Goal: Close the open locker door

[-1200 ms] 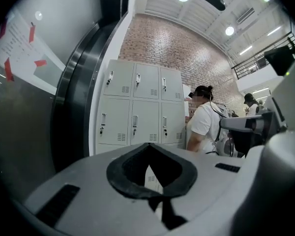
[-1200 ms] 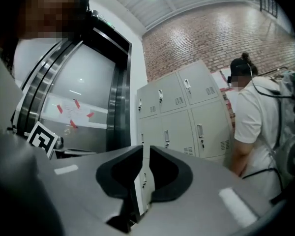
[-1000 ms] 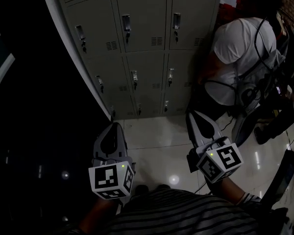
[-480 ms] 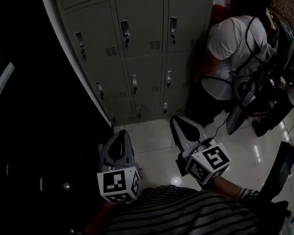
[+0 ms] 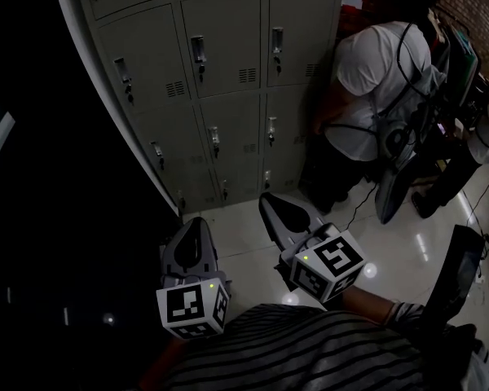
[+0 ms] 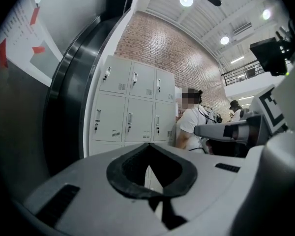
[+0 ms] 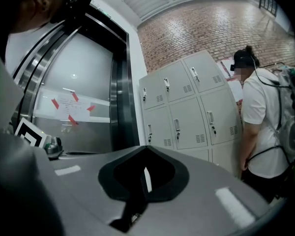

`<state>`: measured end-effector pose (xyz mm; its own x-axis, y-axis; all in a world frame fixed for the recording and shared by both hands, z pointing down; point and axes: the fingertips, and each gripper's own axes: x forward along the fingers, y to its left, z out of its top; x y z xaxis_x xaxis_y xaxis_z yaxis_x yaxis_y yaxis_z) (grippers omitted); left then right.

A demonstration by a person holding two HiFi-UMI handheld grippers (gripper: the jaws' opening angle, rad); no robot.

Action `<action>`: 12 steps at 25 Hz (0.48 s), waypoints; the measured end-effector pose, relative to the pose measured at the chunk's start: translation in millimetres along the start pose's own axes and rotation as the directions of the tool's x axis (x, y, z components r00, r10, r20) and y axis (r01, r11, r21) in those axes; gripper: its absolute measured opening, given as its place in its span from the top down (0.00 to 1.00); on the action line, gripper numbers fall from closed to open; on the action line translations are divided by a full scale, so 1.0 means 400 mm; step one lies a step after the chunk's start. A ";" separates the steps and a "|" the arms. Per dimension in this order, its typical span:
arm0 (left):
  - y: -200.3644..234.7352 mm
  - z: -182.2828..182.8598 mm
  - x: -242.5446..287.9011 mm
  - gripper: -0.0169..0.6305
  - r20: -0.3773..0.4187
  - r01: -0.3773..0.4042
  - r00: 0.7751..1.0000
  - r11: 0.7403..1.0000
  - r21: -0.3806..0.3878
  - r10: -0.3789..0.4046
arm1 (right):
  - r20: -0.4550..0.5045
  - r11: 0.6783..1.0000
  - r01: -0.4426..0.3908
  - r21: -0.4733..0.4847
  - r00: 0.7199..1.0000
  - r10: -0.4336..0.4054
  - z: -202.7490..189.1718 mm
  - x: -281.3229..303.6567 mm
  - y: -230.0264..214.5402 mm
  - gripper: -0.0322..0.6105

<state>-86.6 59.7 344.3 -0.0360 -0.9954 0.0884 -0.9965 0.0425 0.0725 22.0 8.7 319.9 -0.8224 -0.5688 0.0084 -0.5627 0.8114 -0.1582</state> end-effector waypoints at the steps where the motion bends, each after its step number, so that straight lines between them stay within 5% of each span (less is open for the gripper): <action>1: 0.001 -0.002 0.001 0.97 -0.002 0.004 1.000 1.000 -0.003 -0.004 | -0.002 1.000 -0.004 -0.002 1.000 0.004 -0.001 0.004 0.006 0.95; 12: -0.010 0.003 0.023 0.97 0.003 0.020 1.000 1.000 -0.009 -0.020 | -0.015 0.999 -0.035 -0.006 0.999 0.035 -0.002 0.024 0.018 0.95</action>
<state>-83.0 50.4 343.7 -0.0164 -0.9963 0.0840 -0.9963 0.0234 0.0831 10.1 9.1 319.5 -0.8429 -0.5377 0.0177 -0.5338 0.8317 -0.1525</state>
